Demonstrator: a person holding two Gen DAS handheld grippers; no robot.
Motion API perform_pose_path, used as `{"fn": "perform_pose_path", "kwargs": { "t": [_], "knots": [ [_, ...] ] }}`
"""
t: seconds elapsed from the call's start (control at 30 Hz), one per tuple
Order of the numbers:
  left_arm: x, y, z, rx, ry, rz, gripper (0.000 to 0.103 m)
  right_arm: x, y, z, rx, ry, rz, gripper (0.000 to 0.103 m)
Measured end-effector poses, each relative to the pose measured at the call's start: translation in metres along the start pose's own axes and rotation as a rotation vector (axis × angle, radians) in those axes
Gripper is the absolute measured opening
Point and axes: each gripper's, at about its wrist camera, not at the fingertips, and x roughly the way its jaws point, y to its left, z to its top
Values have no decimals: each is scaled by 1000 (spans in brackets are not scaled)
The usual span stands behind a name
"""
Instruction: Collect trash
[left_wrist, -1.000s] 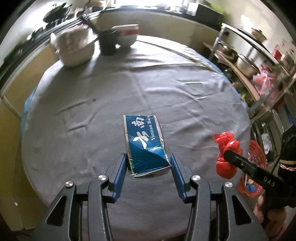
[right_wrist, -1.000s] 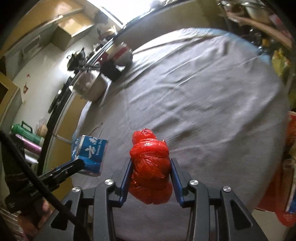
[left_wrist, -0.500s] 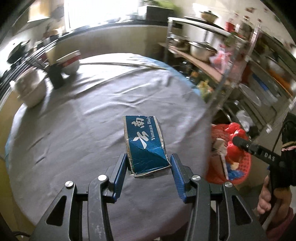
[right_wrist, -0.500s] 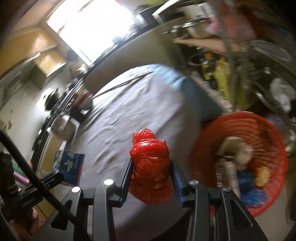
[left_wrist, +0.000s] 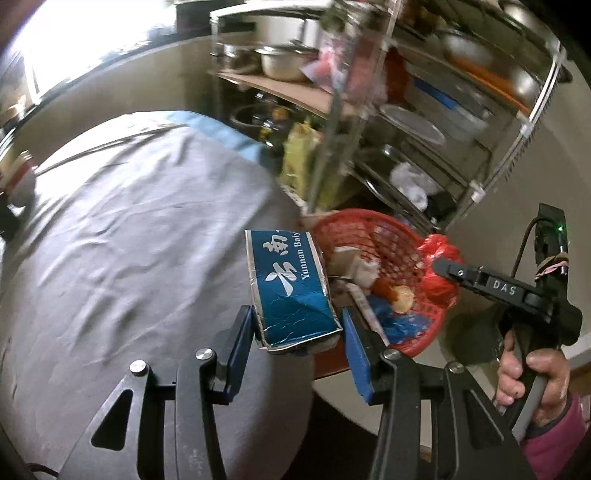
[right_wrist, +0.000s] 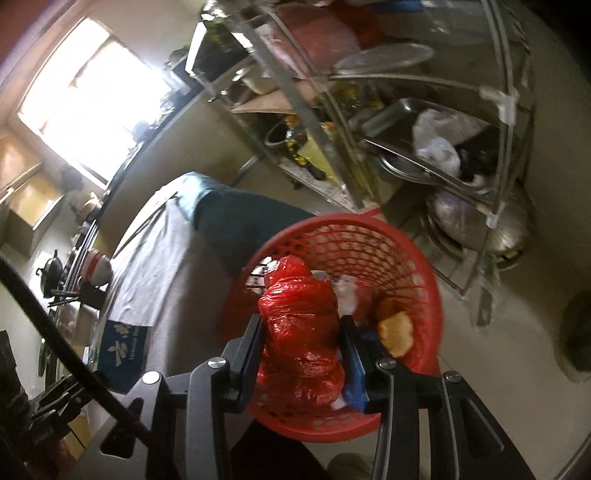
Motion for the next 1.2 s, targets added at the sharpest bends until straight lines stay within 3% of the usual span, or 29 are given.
{"fn": "perform_pose_path", "kwargs": {
  "t": [0.27, 0.4, 0.5, 0.67, 0.73, 0.97, 1.2],
  "knots": [
    [35, -38, 9, 58, 47, -71, 51, 2, -25, -7, 47, 16, -9, 48],
    [36, -47, 10, 84, 36, -72, 67, -3, -25, -4, 51, -5, 17, 60],
    [27, -46, 10, 93, 1, -45, 68, -12, -20, -1, 41, -46, 27, 60],
    [-9, -21, 6, 37, -89, 113, 69, -25, 2, 0, -1, -94, 85, 60],
    [-26, -7, 2, 11, -128, 175, 75, -28, 19, -2, -43, -102, 99, 60],
    [-84, 55, -20, -84, -238, 447, 76, -26, 113, -18, -253, -104, 147, 60],
    [-141, 123, -47, -228, -300, 631, 79, -34, 212, -48, -483, -169, 194, 60]
  ]
}}
